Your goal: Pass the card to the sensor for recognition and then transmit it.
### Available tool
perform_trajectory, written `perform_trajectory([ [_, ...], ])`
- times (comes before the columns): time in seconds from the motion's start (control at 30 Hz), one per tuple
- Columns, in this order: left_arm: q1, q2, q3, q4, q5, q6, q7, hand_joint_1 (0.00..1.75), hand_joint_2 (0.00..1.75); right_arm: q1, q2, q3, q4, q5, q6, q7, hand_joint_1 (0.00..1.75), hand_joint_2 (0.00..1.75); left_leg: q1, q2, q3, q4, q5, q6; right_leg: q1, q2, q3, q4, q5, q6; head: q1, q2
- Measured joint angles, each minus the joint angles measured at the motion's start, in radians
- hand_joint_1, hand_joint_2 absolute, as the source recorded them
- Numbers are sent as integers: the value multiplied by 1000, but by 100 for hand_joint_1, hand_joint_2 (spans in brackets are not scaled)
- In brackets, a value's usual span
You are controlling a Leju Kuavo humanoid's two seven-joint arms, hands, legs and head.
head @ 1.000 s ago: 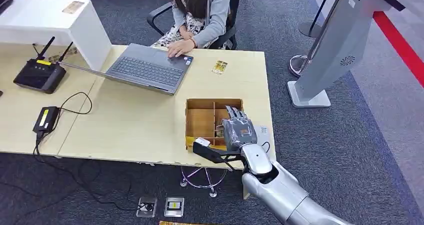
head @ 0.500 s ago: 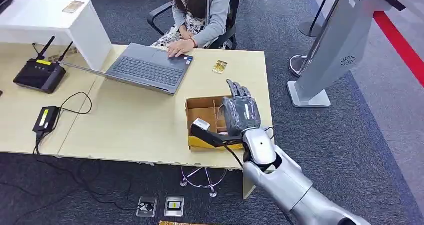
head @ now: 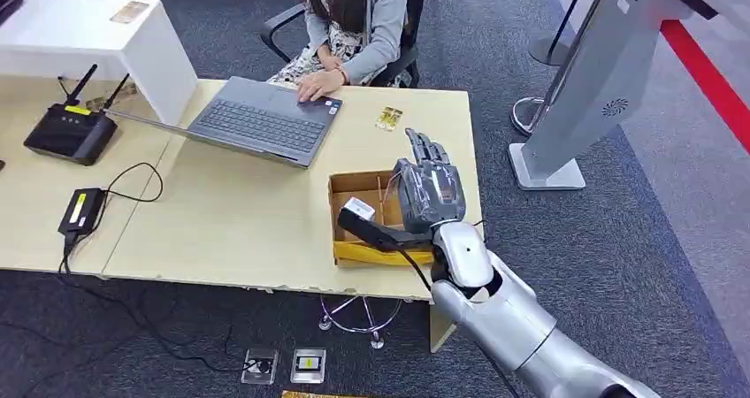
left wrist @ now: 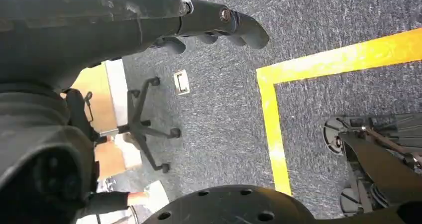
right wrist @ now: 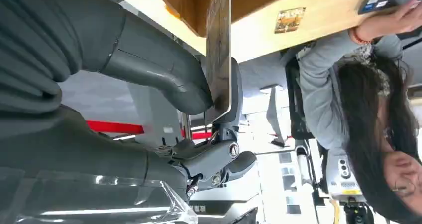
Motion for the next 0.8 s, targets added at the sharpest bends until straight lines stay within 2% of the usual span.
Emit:
perform_trajectory([
  [0.23,0,0,0,0,-14,-6,2,0,0,-53,14,-14,21,-13,-21,-20,175,175,0,0,0,0,0,0,0,0,0,0,0,0,0,0],
  [0.47,-1,0,0,0,-28,-22,3,0,0,-170,60,-27,150,-16,-4,-30,175,175,0,0,0,0,0,0,0,0,0,0,0,0,0,0],
  [0.8,-1,1,0,0,-23,-24,31,0,0,-205,119,-27,275,-3,-3,-14,175,175,0,0,-1,0,0,0,0,0,0,0,0,0,0,0],
])
